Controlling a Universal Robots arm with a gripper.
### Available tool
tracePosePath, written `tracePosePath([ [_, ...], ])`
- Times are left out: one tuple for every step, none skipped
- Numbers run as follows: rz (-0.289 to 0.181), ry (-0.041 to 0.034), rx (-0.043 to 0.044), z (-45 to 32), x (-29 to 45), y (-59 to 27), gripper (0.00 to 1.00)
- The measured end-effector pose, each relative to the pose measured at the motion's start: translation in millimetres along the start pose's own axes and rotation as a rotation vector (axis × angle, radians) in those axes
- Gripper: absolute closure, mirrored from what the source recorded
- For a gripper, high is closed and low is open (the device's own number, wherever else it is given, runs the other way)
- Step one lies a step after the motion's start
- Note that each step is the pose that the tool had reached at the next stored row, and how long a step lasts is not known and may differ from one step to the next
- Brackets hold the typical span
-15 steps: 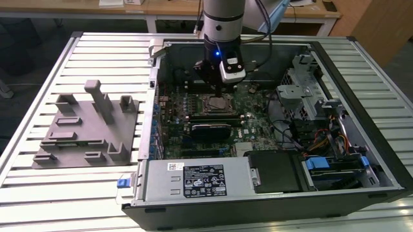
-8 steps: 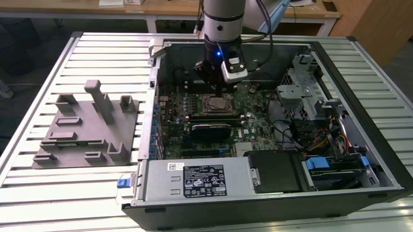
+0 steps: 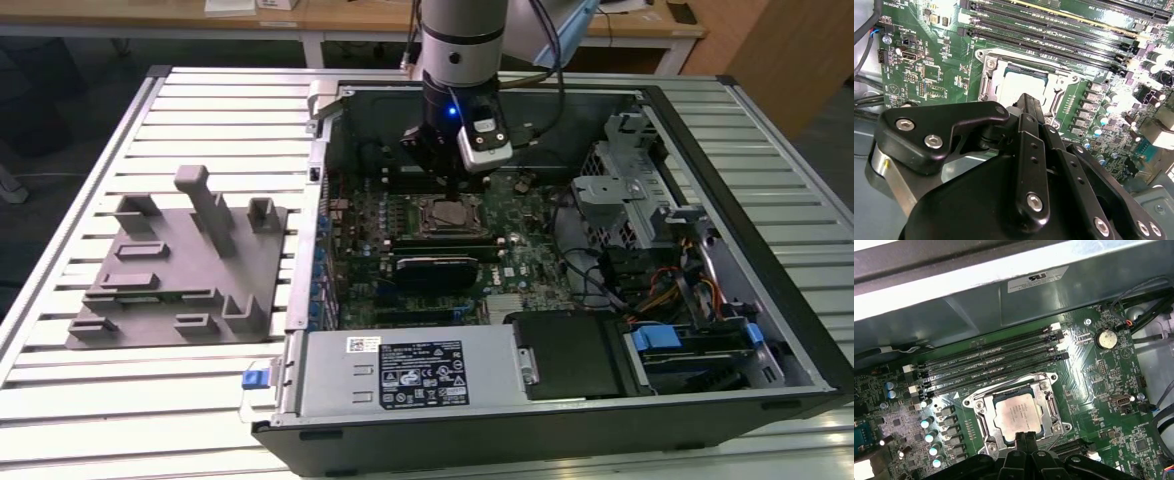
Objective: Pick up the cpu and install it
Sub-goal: 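Install the second cpu locking lever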
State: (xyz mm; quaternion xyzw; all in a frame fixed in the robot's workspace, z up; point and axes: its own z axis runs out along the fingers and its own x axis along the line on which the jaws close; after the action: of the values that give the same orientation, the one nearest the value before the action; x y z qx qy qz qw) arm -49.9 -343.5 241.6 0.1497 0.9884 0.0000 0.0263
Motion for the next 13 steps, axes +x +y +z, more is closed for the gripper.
tracePosePath([
  [0.000, 0.0000, -0.0001, 0.0, 0.0, 0.0, 0.89],
  [0.000, 0.0000, -0.0001, 0.0, -0.1, -0.3, 0.89],
  [0.000, 0.0000, 0.0000, 0.0, -0.3, -1.0, 0.89],
  [0.000, 0.0000, -0.0001, 0.0, -0.6, -1.7, 0.89],
  [0.000, 0.0000, -0.0001, 0.0, -0.7, -2.4, 0.89],
  [0.000, 0.0000, -0.0001, 0.0, -1.1, -3.4, 0.89],
  [0.000, 0.0000, 0.0000, 0.0, -1.5, -4.7, 0.89],
  [0.000, 0.0000, 0.0001, 0.1, -2.0, -6.4, 0.89],
  [0.000, 0.0000, 0.0000, 0.1, -2.7, -8.6, 0.89],
  [0.000, 0.0000, -0.0002, 0.2, -3.4, -11.0, 0.89],
  [0.000, 0.0001, -0.0003, 0.3, -4.1, -13.2, 0.89],
  [0.000, 0.0001, -0.0002, 0.4, -4.8, -15.3, 0.89],
  [0.000, 0.0001, -0.0002, 0.6, -5.4, -17.3, 0.89],
])
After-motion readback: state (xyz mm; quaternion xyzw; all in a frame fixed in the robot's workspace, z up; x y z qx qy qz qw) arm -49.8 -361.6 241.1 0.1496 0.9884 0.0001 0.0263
